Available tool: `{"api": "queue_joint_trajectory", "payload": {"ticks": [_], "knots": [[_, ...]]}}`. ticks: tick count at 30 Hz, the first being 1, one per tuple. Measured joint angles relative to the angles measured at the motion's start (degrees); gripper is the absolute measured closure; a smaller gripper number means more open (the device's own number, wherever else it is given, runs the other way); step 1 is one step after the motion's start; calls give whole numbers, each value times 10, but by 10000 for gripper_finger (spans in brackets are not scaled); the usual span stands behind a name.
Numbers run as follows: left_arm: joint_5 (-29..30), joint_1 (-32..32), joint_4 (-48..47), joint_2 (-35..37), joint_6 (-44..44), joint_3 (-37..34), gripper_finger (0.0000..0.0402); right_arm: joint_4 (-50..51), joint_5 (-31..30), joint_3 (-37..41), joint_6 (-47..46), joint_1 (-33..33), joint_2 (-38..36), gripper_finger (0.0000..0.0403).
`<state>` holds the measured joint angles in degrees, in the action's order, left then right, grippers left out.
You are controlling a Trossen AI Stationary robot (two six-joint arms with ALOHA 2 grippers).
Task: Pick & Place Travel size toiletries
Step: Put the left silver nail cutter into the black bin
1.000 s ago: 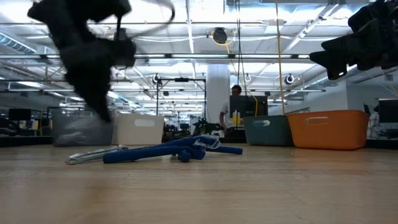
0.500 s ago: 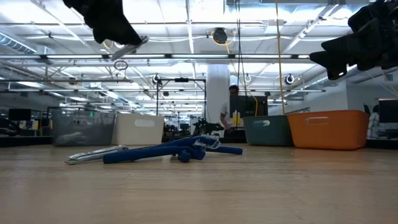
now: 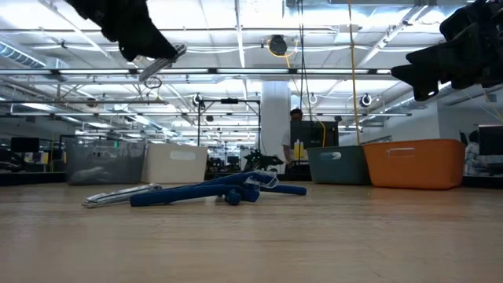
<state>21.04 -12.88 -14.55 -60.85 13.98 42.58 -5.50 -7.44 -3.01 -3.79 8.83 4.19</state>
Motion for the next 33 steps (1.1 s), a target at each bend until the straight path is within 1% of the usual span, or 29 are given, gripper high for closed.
{"api": "queue_joint_trajectory", "payload": {"ticks": [3,9,12,16,21,25,27,30,33], "knots": [[-4,1,59,16,4,-37,373,0,0,0,0,0,0,211],[36,11,63,80,28,-90,370,0,0,0,0,0,0,211],[63,29,35,123,46,-103,370,0,0,0,0,0,0,211],[139,54,-30,170,73,-103,368,0,0,0,0,0,0,211],[215,94,-84,203,109,-103,366,0,0,0,0,0,0,211],[302,138,-134,208,182,-103,366,0,0,0,0,0,0,211],[332,168,-164,208,228,-103,365,0,0,0,0,0,0,211],[340,215,-194,207,268,-103,365,0,0,0,0,0,0,211],[314,259,-200,199,285,-103,365,0,0,0,0,0,0,211]]}}
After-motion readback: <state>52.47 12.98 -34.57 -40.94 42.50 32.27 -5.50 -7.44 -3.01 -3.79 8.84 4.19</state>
